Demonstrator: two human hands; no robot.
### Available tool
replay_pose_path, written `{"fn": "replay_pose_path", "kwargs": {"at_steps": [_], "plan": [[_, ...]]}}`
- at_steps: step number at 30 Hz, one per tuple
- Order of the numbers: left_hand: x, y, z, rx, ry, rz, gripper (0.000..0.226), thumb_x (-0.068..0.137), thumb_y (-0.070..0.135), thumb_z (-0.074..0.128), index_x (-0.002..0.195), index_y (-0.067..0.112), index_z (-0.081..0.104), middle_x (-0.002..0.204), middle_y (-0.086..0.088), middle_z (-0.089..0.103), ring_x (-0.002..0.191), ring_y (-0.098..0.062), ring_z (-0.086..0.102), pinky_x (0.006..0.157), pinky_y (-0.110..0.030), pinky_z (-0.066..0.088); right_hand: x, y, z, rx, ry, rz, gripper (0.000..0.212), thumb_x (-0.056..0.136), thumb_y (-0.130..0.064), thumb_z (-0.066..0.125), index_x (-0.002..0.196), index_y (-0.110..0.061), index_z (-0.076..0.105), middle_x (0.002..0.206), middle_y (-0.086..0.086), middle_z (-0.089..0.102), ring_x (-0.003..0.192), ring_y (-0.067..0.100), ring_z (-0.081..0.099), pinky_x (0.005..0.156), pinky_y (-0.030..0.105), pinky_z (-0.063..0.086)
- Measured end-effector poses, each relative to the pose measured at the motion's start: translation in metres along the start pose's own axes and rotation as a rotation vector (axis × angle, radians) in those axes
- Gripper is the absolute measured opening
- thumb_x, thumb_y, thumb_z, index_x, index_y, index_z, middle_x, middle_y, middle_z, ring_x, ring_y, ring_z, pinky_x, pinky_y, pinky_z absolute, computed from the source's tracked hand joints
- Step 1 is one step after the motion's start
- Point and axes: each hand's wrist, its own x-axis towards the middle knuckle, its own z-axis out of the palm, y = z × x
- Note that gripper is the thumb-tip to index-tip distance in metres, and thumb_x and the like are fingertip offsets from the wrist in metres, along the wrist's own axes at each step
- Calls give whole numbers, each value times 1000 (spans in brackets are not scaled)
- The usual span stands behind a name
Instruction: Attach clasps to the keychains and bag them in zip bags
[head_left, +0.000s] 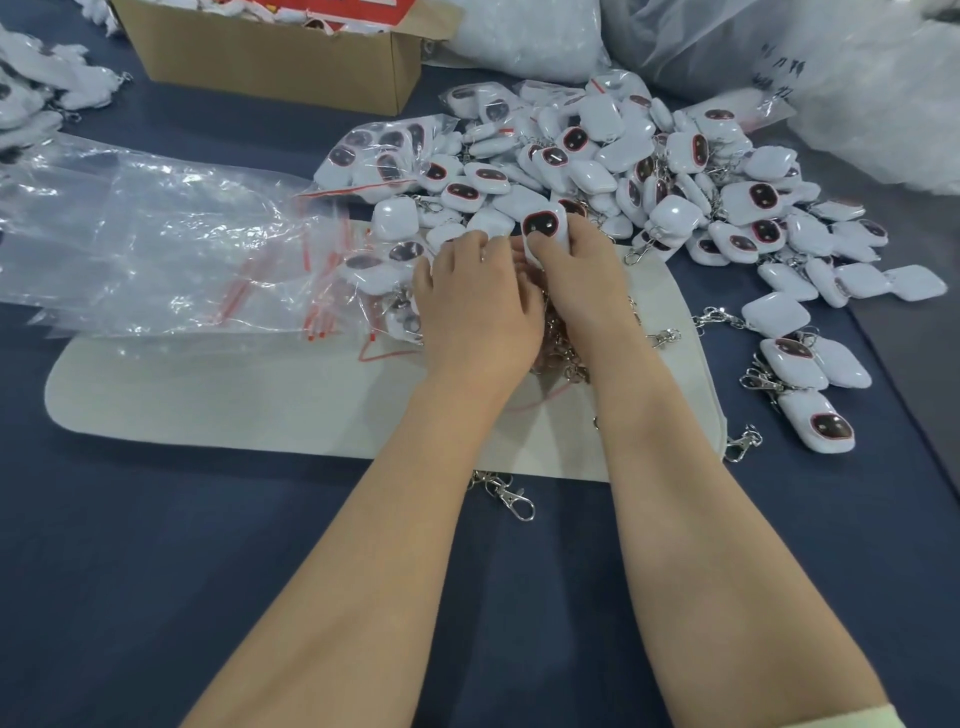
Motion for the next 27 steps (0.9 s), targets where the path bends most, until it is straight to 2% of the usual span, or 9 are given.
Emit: {"fn": "replay_pose_path", "kwargs": {"at_steps": [5, 7, 9, 13, 15, 17, 20, 23, 27], "plan": [[1, -2, -2, -54, 34, -33, 30, 96, 26, 40, 118, 10, 53, 129, -6, 49, 110, -27, 53, 92, -38, 39, -3, -2, -1, -12, 3, -4, 21, 91, -12, 55, 98, 7, 58, 101, 17, 70, 100, 32, 65, 90, 48, 51], [2, -1, -2, -65, 49, -40, 33, 97, 28, 41, 120, 9, 52, 140, -8, 41, 120, -27, 47, 93, -40, 38, -4, -3, -1, -29, 6, -17, 22, 91, -13, 55, 99, 8, 58, 102, 18, 69, 99, 32, 64, 90, 46, 50], [1, 0, -2, -106, 71, -52, 36, 97, 31, 42, 123, 9, 51, 148, -9, 34, 131, -27, 37, 99, -39, 35, -4, -3, -1, -34, -3, -31, 25, 91, -14, 55, 97, 10, 57, 99, 18, 68, 88, 29, 62, 83, 42, 50], [3, 0, -7, -289, 160, -97, 36, 96, 31, 47, 123, 8, 53, 151, -8, 28, 132, -25, 36, 95, -31, 37, -4, -1, -2, -11, 3, -35, 22, 92, -11, 56, 71, -10, 50, 66, -7, 53, 54, -5, 47, 55, 11, 37], [4, -5, -9, -254, 183, -126, 30, 95, 30, 47, 116, 10, 55, 149, -5, 29, 125, -25, 44, 83, -31, 40, -5, -2, -3, 16, -7, -26, 19, 93, -9, 55, 75, -14, 54, 70, -9, 60, 50, -13, 51, 50, 2, 35], [5, -10, -11, -205, 200, -156, 26, 94, 30, 47, 110, 11, 55, 149, -2, 31, 116, -25, 50, 73, -31, 37, -5, -2, -2, 49, -19, -5, 10, 93, -10, 54, 93, -5, 62, 90, 2, 71, 64, -10, 62, 58, 5, 44], [6, -14, -12, -198, 225, -170, 22, 93, 27, 47, 107, 12, 55, 145, 0, 35, 111, -23, 53, 71, -30, 34, -5, -2, -1, 127, -28, 35, 17, 94, -7, 51, 105, 3, 59, 100, 12, 71, 85, 14, 71, 73, 23, 57], [2, -7, -11, -215, 242, -27, 20, 93, 20, 46, 105, 8, 57, 123, -5, 52, 102, -23, 54, 71, -29, 36, -6, -7, -1, 172, 22, -13, 15, 94, -7, 52, 103, 3, 59, 89, 6, 70, 74, 11, 68, 67, 21, 54], [-4, 9, -2, -92, 101, 159, 21, 88, 15, 49, 101, 5, 62, 100, -14, 63, 94, -32, 55, 77, -37, 37, -10, -23, -3, 346, 96, -131, 9, 96, -14, 53, 89, -9, 57, 74, -1, 69, 71, 9, 67, 66, 23, 54]]}}
